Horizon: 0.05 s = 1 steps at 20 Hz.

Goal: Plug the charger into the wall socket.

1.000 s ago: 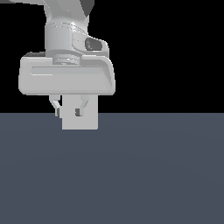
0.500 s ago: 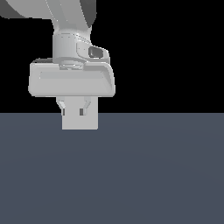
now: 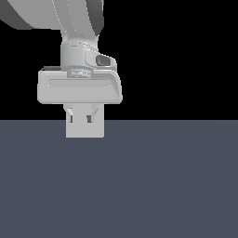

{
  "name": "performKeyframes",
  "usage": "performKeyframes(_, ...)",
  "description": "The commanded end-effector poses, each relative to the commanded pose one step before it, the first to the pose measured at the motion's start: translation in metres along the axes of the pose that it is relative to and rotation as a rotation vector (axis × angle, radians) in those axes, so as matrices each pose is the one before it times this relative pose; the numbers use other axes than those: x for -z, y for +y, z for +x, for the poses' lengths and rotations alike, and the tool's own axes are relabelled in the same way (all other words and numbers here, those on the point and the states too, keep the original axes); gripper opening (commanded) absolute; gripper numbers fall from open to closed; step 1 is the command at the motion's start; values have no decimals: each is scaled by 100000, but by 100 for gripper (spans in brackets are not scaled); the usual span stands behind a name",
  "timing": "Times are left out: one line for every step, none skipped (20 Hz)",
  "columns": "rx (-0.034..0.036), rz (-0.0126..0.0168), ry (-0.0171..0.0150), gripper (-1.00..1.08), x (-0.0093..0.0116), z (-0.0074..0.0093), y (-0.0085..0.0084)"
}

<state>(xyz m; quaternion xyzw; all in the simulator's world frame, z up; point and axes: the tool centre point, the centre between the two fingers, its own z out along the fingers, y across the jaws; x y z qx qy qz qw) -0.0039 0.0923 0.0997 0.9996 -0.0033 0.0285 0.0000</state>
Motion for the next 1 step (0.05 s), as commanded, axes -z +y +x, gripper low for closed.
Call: performKeyframes(25,9,25,-100,16,70,-24)
